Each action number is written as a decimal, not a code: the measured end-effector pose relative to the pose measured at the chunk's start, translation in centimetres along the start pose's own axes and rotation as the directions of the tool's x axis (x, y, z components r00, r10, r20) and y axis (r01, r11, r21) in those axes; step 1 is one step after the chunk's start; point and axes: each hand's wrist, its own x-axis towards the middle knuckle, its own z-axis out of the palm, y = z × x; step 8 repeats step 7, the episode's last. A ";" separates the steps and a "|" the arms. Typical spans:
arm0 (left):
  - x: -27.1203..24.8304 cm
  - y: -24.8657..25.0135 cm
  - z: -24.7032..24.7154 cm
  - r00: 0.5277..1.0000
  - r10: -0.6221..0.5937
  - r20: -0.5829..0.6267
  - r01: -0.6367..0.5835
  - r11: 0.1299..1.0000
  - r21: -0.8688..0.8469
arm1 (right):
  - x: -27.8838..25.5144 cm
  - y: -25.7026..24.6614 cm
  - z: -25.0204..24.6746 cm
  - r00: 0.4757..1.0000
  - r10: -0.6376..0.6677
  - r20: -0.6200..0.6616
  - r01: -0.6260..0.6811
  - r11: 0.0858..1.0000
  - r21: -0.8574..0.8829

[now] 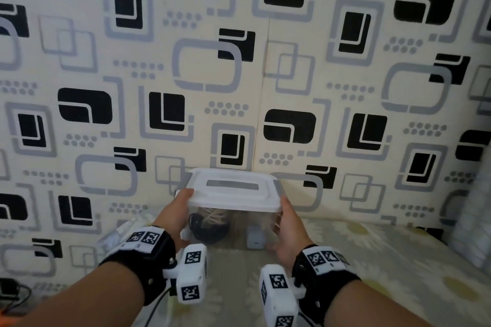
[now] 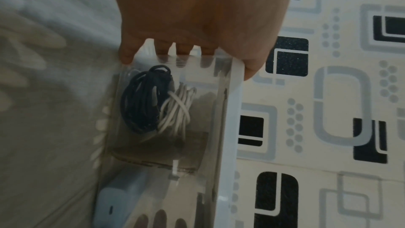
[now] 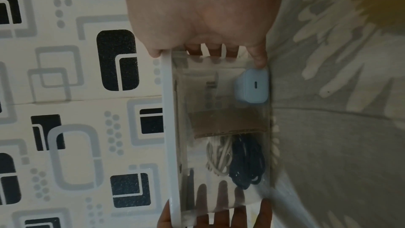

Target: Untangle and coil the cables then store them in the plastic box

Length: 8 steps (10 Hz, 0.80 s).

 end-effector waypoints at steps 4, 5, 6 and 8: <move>0.1 0.0 -0.6 0.996 0.077 -0.038 -0.074 0.995 0.067 | 0.9 0.3 -0.5 0.998 -0.015 0.066 0.025 0.990 -0.141; -1.2 0.9 -0.4 0.972 0.227 -0.068 -0.205 0.950 0.234 | 1.0 -0.5 -1.0 0.998 -0.061 0.031 0.066 0.974 -0.215; -1.3 1.8 -0.6 0.943 0.304 -0.139 -0.251 0.918 0.308 | 0.8 -1.6 -1.3 0.992 -0.123 0.027 0.126 0.966 -0.226; -2.3 3.0 -0.3 0.928 0.352 -0.118 -0.292 0.889 0.354 | -0.2 -3.5 -1.6 0.989 -0.146 0.005 0.144 0.972 -0.187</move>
